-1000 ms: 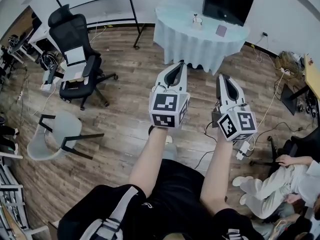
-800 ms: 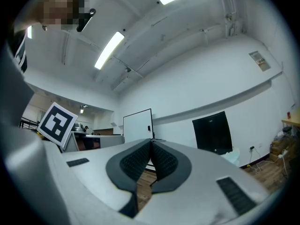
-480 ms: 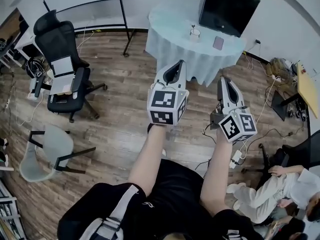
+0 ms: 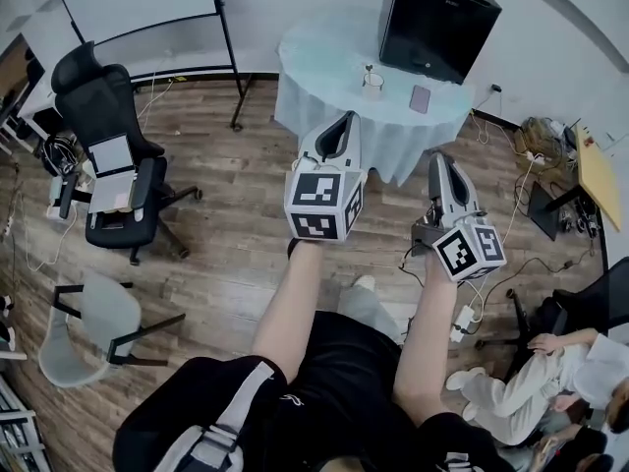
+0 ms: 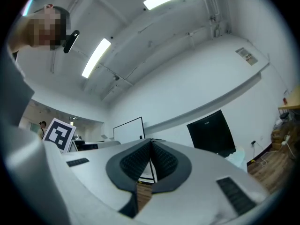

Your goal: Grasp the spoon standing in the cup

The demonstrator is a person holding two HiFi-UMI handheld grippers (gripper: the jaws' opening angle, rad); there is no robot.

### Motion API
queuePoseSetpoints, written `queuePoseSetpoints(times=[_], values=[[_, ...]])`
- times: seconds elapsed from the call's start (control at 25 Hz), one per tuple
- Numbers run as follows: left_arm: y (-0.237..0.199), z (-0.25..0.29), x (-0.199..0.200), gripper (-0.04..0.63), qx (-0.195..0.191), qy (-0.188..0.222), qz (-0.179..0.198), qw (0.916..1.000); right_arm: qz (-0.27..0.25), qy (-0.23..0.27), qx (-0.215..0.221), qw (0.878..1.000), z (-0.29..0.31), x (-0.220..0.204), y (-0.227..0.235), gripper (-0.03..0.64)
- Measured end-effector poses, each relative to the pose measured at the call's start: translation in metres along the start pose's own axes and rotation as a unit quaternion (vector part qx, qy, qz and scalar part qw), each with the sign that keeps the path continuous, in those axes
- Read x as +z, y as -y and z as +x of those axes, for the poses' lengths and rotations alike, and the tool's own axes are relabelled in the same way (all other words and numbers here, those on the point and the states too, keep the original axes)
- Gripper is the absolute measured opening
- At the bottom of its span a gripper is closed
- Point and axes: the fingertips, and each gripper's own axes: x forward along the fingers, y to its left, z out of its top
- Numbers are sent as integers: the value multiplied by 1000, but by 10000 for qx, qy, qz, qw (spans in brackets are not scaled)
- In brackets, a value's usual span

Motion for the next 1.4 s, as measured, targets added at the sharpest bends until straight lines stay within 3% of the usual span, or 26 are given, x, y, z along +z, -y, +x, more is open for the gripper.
queuePoseSetpoints(times=[0.44, 0.76, 1.08, 1.4], values=[[-11, 86, -3, 2, 39, 185, -29, 9998, 32, 186, 5, 9998, 56, -5, 76, 2], [-5, 194, -35, 2, 22, -183, 258, 9995, 345, 518, 73, 9980, 126, 8, 178, 3], [-43, 265, -64, 2, 713, -567, 93, 9958, 526, -244, 770, 9953, 221, -26, 216, 3], [-68, 283, -66, 2, 1311, -540, 185, 9897, 627, -407, 1358, 9879, 264, -40, 224, 3]])
